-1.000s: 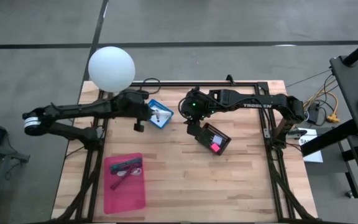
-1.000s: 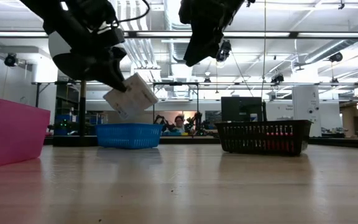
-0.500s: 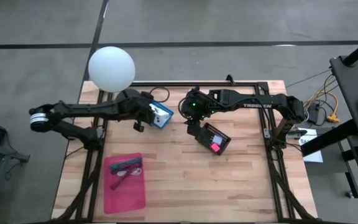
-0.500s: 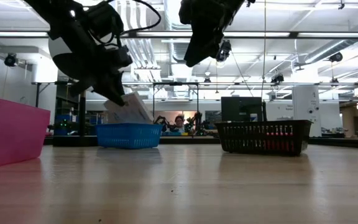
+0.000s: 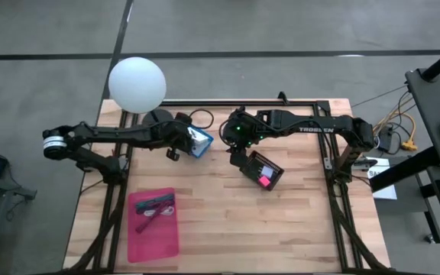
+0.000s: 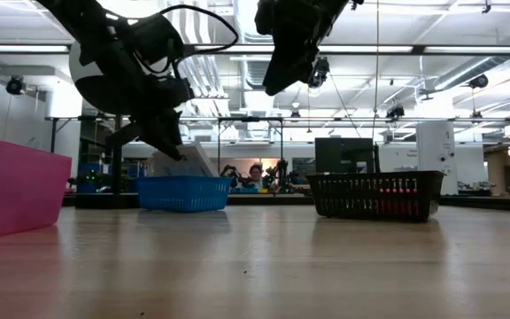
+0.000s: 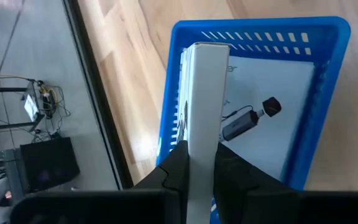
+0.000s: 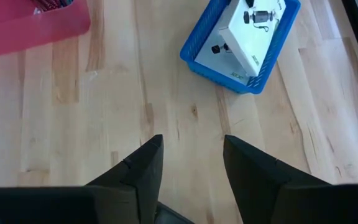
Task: Pick and place items into bin
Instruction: Put the white card reader box into the blue bin
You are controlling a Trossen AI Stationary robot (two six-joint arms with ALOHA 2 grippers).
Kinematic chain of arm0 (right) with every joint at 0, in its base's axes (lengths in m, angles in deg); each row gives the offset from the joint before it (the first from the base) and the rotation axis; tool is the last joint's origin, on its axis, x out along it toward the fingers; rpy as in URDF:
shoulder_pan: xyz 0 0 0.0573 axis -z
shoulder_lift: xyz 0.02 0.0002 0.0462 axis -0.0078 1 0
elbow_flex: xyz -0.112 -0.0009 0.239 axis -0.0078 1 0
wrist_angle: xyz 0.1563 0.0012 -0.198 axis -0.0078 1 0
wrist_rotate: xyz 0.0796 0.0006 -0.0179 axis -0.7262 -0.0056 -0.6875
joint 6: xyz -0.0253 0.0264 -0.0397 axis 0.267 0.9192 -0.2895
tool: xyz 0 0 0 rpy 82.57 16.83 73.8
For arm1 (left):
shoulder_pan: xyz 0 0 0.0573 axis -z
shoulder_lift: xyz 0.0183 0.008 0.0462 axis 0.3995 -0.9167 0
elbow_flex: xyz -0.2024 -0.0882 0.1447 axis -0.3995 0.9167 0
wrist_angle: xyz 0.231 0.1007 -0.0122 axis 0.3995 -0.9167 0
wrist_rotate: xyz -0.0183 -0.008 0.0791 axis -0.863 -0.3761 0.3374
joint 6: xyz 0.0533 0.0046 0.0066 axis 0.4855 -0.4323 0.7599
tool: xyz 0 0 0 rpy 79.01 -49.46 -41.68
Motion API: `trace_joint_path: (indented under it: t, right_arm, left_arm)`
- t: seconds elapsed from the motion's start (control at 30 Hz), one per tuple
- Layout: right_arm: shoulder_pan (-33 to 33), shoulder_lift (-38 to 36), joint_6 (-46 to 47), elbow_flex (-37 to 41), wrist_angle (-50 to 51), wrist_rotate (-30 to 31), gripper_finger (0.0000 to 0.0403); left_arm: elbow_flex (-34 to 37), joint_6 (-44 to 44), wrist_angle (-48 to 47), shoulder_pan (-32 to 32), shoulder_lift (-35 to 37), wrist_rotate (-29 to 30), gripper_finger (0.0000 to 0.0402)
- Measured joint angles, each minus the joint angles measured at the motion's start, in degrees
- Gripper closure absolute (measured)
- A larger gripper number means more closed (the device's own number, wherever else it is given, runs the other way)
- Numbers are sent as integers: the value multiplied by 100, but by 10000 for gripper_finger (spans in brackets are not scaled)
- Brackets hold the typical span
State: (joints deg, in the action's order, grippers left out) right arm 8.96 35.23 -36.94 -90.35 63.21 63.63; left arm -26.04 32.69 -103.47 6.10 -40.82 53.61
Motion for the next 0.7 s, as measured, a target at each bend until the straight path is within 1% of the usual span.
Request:
trace_joint_path:
  t: [0.23,0.37,0.5,0.6,0.7]
  right_arm:
    - [0,0,-1,0,4,0,255]
    - [0,0,-17,2,4,0,260]
    - [0,2,-15,4,4,0,262]
    - [0,2,-11,7,13,0,259]
    - [0,2,-2,7,33,0,260]
  left_arm:
    - [2,0,3,-4,-320,6,369]
    - [2,-5,71,-3,-545,231,369]
    - [-4,-12,168,-4,-684,278,366]
    - [1,-15,196,-8,-687,206,348]
    - [2,-72,246,-7,-660,56,312]
